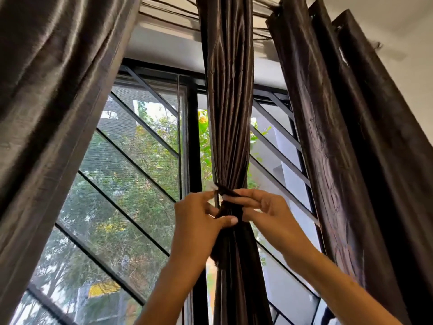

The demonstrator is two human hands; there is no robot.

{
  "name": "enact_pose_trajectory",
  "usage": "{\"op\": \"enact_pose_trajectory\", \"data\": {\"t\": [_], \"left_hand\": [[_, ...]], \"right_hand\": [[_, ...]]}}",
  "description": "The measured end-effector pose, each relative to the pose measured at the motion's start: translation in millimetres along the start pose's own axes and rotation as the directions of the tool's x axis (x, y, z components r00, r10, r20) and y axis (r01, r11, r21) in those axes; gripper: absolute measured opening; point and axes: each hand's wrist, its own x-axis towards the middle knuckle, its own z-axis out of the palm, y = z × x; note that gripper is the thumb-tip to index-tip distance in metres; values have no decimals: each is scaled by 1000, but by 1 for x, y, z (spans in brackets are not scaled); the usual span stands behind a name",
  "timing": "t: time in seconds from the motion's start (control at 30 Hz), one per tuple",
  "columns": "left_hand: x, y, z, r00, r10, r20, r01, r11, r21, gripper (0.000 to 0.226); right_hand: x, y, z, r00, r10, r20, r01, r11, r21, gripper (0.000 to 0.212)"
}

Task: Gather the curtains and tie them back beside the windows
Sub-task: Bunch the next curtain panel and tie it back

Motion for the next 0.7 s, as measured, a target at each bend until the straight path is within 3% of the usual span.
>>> {"op": "enact_pose_trajectory", "data": {"t": [0.1,0.2,0.27,0.37,0.57,0.7], "left_hand": [[7,-1,-8,995,-93,47,96,992,-76,75],[11,-2,-11,980,-164,109,183,964,-195,75],[12,0,-11,968,-208,139,241,924,-297,53],[12,2,-10,967,-214,140,253,880,-402,16],[6,1,-3,976,-195,97,217,842,-493,9],[6,-3,5,987,-160,34,159,889,-429,11]], "right_hand": [[-6,9,10,989,-144,31,147,954,-260,54],[-5,17,15,959,-284,24,263,849,-459,68],[-2,24,16,942,-336,17,293,794,-532,72],[1,31,17,909,-415,-46,308,742,-596,61],[6,28,7,882,-471,23,421,763,-491,62],[2,27,2,919,-392,45,388,877,-283,52]]}}
